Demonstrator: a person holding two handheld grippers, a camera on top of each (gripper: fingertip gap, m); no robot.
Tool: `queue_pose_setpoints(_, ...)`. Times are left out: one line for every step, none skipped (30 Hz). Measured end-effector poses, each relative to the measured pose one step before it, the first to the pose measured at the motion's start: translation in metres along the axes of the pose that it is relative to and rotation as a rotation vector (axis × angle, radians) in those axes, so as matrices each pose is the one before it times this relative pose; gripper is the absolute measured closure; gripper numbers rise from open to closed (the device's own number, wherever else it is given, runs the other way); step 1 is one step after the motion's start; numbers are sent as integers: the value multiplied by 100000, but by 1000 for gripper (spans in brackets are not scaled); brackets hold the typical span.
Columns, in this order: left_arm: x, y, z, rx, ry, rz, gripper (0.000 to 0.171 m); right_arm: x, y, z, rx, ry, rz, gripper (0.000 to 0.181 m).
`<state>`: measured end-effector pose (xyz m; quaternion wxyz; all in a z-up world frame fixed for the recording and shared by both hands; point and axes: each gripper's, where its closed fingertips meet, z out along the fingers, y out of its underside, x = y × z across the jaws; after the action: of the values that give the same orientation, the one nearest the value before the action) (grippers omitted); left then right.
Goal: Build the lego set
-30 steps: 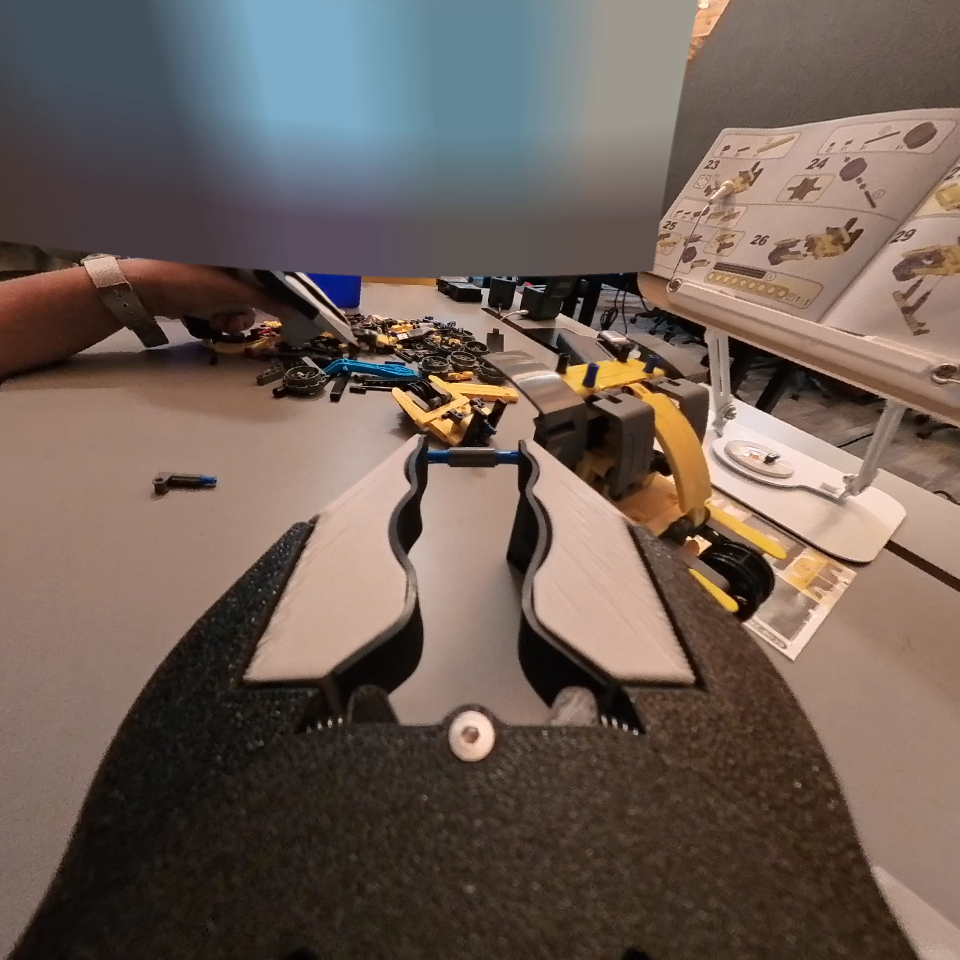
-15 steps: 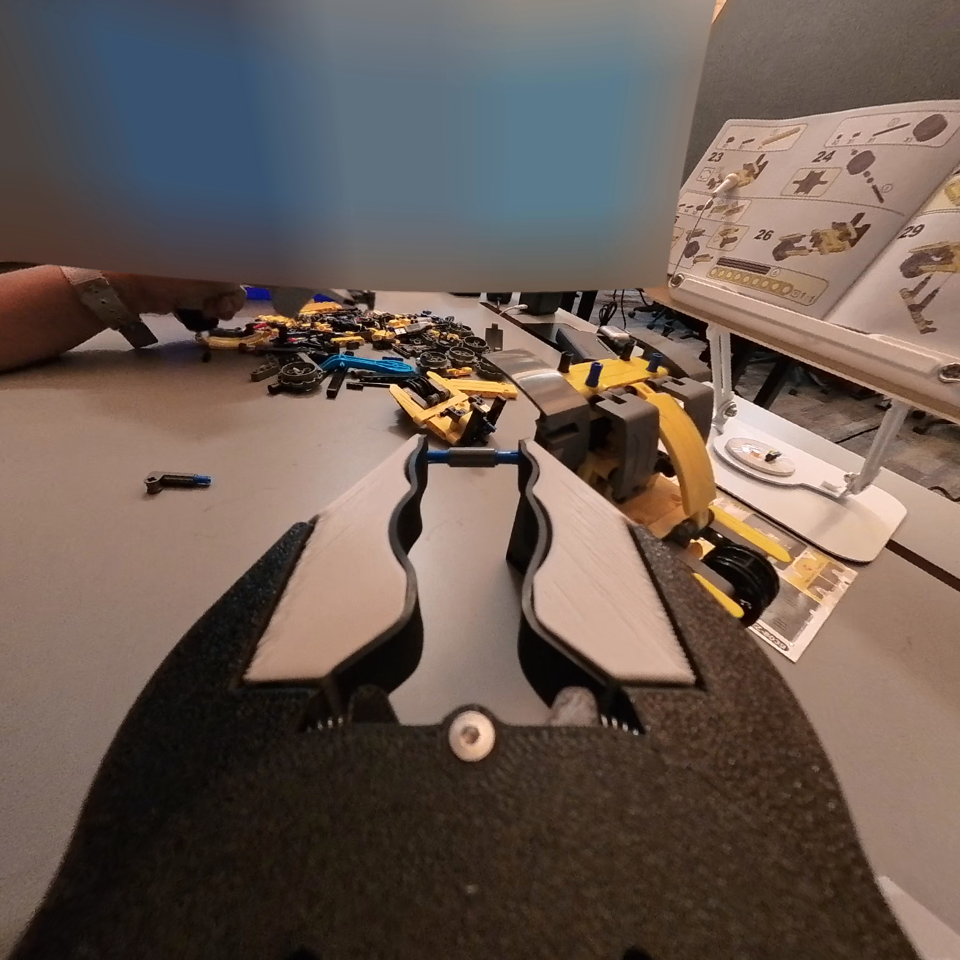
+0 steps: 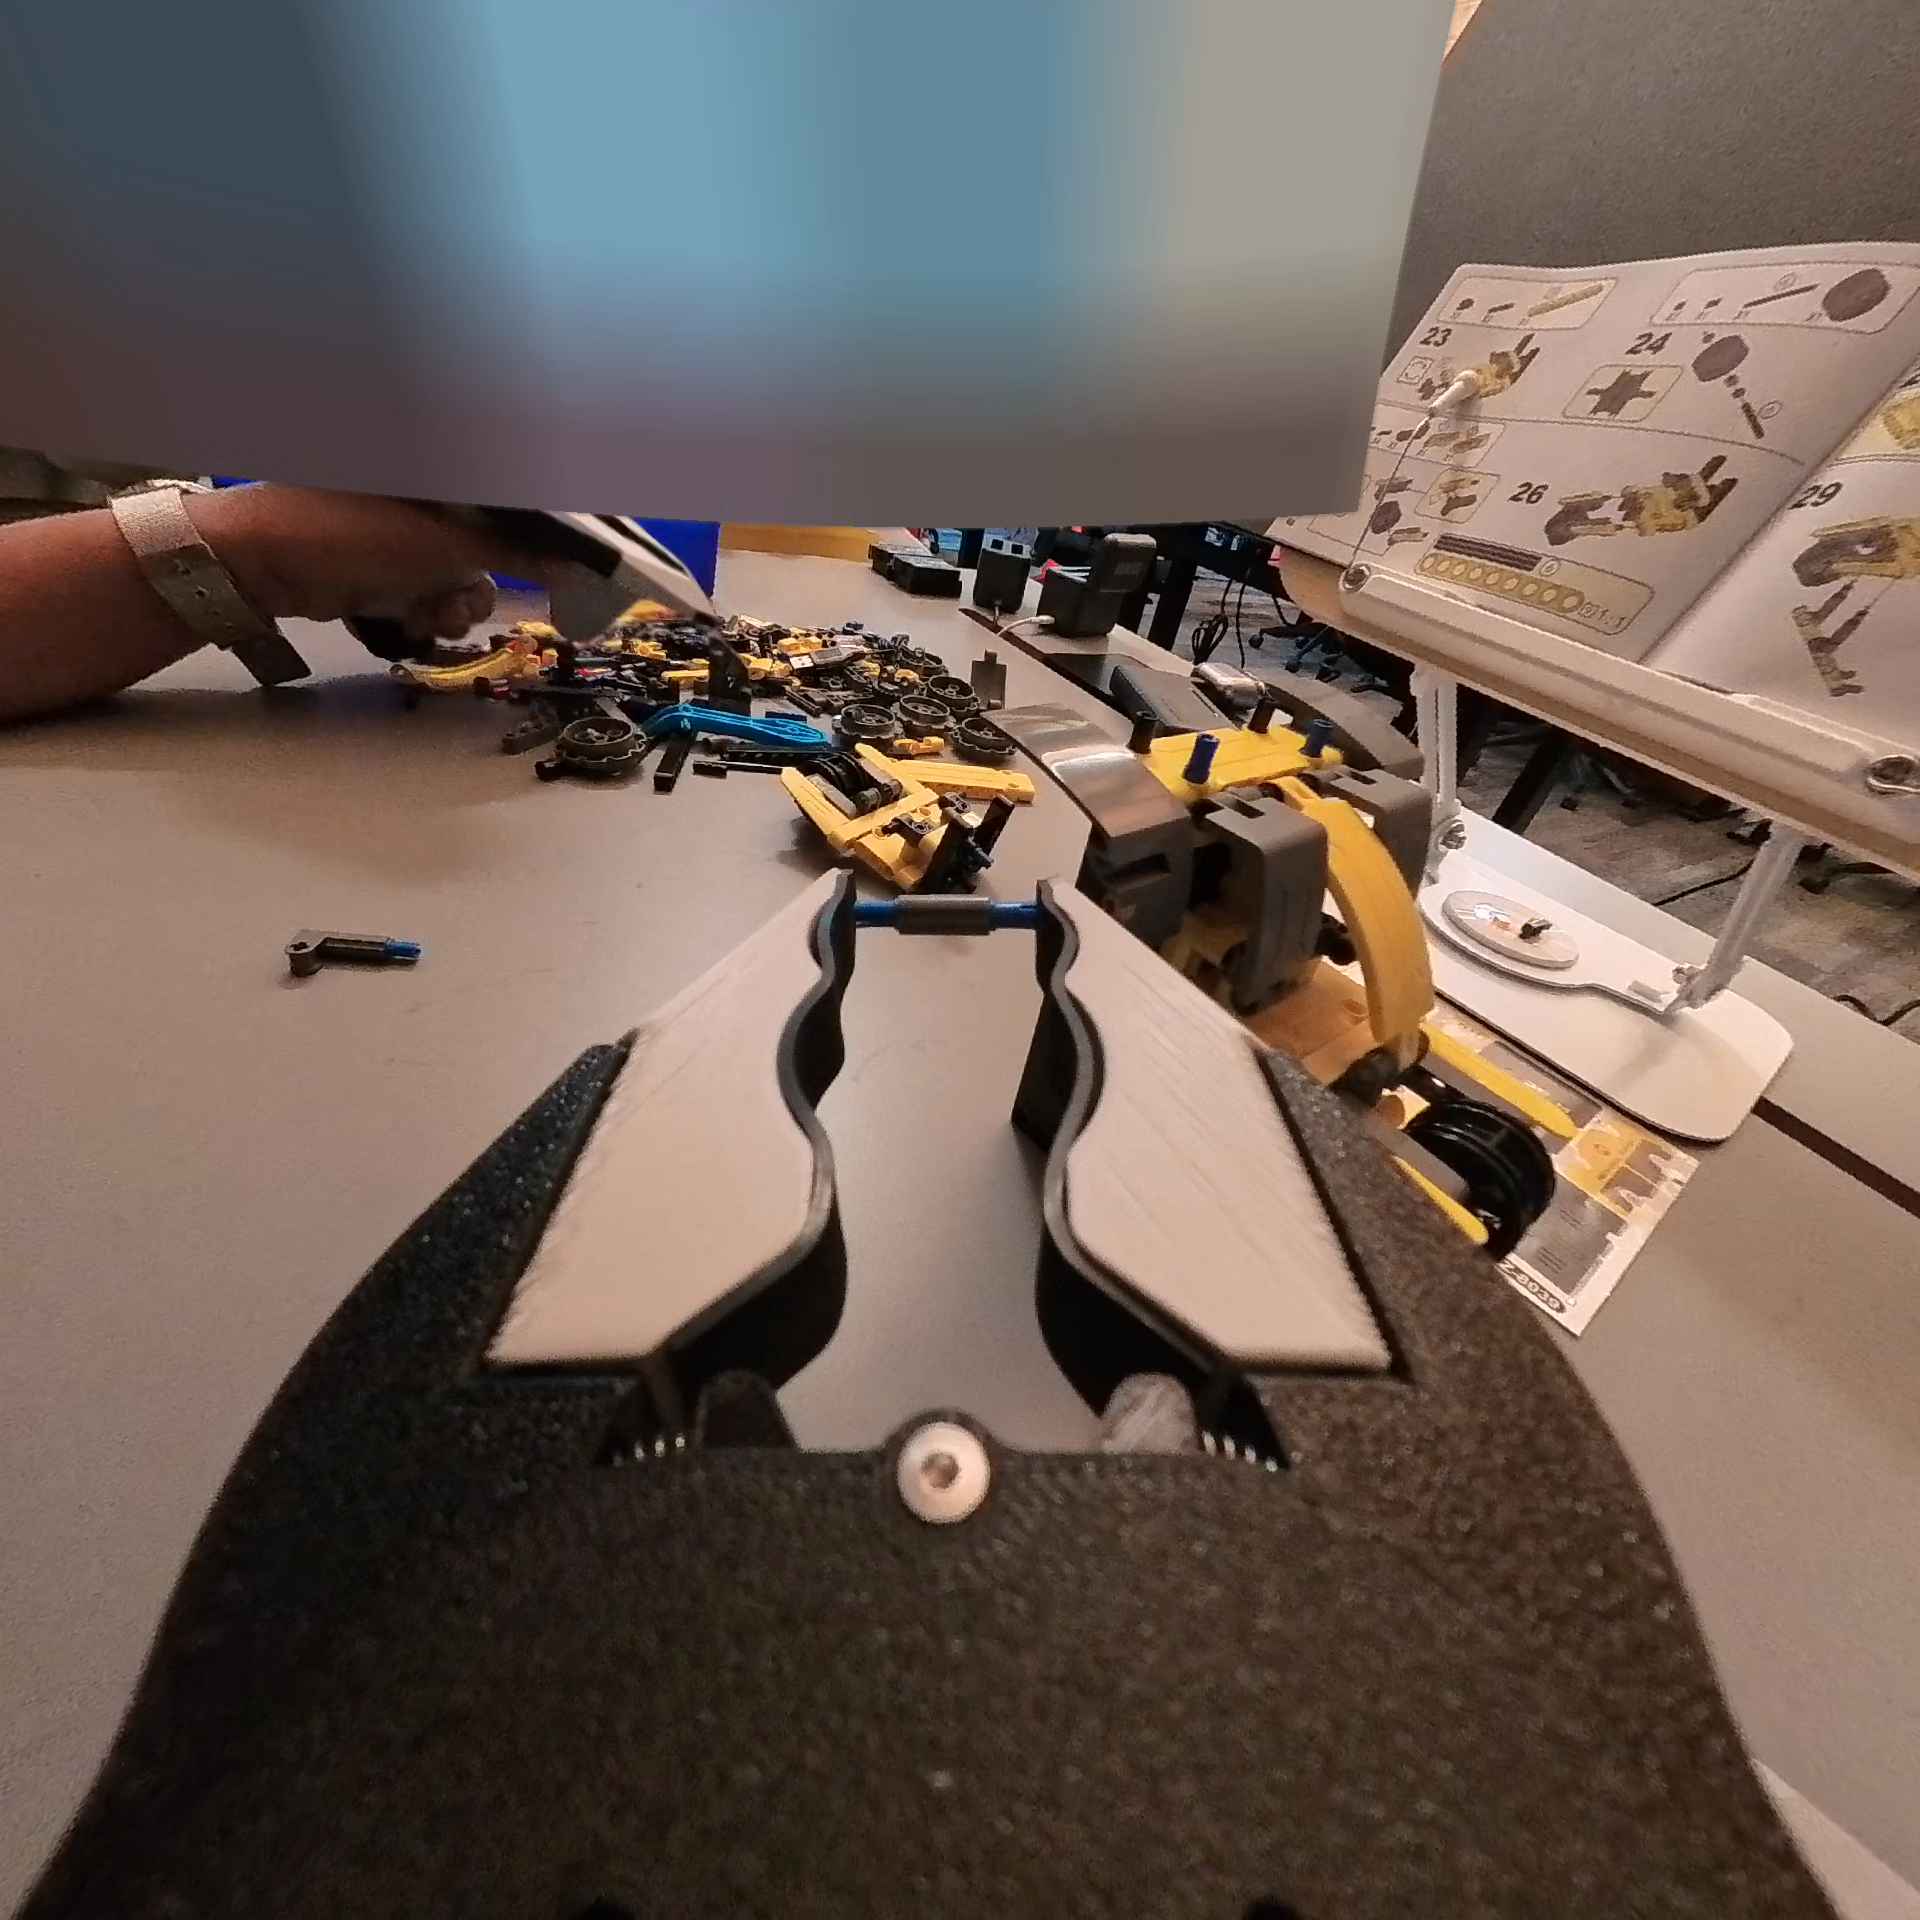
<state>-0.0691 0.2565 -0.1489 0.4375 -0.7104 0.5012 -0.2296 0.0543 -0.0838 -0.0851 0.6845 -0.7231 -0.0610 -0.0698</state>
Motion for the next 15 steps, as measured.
queue_pose_setpoints(-35,154,51,-636,779,-1221,159,-11,-3,1,12,-38,-56,148)
queue_pose_setpoints(176,248,131,-1165,1435,-403,160,-10,8,0,1,-42,-105,148)
queue_pose_setpoints(70,285,147,-1427,145,218,161,-15,-4,9,-3,-34,-141,148)
queue_pose_setpoints(-102,264,162,-1485,-1488,965,163,-24,8,-2,-30,-31,-167,148)
queue_pose_setpoints(-239,301,165,-1743,-2608,1675,166,-24,-4,8,-26,8,-206,148)
queue_pose_setpoints(-359,345,180,-2182,-3444,2056,166,-15,5,9,-13,12,-209,148)
queue_pose_setpoints(-232,328,158,-2187,-2850,2598,166,-18,0,-3,-41,-10,-188,148)
queue_pose_setpoints(108,241,115,-1524,-708,2133,166,-29,5,8,-28,-8,-190,148)
queue_pose_setpoints(389,87,64,-694,1510,557,166,-8,-3,-1,-4,6,-150,148)
queue_pose_setpoints(501,-25,2,10,2649,-352,166,-14,-5,0,5,-9,-92,148)
queue_pose_setpoints(378,-93,-33,400,2094,-276,166,-2,9,1,6,-15,-30,148)
queue_pose_setpoints(85,-56,-44,282,398,467,169,4,-2,2,28,-30,19,148)
queue_pose_setpoints(-156,59,8,-290,-1227,1028,171,-5,-7,-6,53,-24,29,148)
queue_pose_setpoints(-172,157,79,-724,-1312,906,171,6,1,0,4,-22,7,148)
queue_pose_setpoints(-41,193,95,-919,-289,190,171,0,6,7,-49,-11,-27,148)
